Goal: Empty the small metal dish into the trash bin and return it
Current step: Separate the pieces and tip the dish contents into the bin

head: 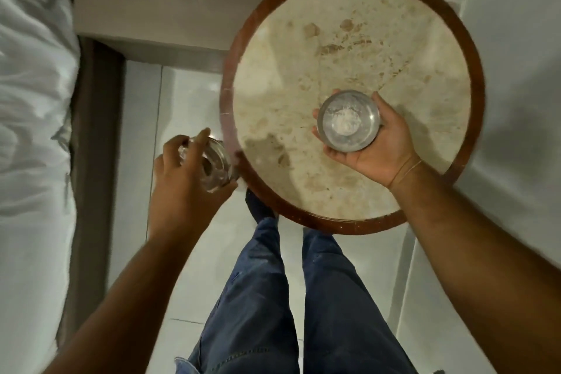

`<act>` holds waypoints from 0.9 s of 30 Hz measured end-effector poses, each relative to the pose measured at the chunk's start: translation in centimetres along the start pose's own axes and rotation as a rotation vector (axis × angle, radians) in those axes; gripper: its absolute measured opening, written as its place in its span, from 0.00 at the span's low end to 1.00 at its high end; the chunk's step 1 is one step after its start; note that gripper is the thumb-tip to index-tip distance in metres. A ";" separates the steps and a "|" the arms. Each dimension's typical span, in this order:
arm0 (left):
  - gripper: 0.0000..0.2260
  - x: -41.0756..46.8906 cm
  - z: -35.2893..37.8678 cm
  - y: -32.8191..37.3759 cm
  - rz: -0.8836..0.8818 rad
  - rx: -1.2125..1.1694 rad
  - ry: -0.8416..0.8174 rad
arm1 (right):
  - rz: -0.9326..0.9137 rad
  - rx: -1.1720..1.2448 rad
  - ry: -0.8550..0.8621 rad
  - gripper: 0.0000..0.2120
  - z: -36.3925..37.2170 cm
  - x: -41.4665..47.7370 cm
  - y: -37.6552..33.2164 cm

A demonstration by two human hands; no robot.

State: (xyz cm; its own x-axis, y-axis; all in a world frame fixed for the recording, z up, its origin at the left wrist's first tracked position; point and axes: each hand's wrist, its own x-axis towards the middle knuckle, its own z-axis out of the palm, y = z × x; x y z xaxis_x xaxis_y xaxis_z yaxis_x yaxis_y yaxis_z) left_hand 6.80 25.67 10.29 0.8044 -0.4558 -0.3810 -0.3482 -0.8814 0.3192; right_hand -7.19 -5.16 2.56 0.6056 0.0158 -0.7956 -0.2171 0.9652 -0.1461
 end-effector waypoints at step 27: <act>0.47 -13.5 5.9 -17.6 -0.664 -0.386 0.222 | -0.161 -1.215 -0.088 0.23 21.4 15.0 23.7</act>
State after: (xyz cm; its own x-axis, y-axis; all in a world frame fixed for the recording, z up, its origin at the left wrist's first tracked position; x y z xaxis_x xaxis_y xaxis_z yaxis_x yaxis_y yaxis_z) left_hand -0.82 46.57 4.69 0.8767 0.2202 -0.4278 0.3953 -0.8364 0.3796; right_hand 13.13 23.52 -0.23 0.7305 -0.0180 -0.6827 -0.6790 0.0878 -0.7288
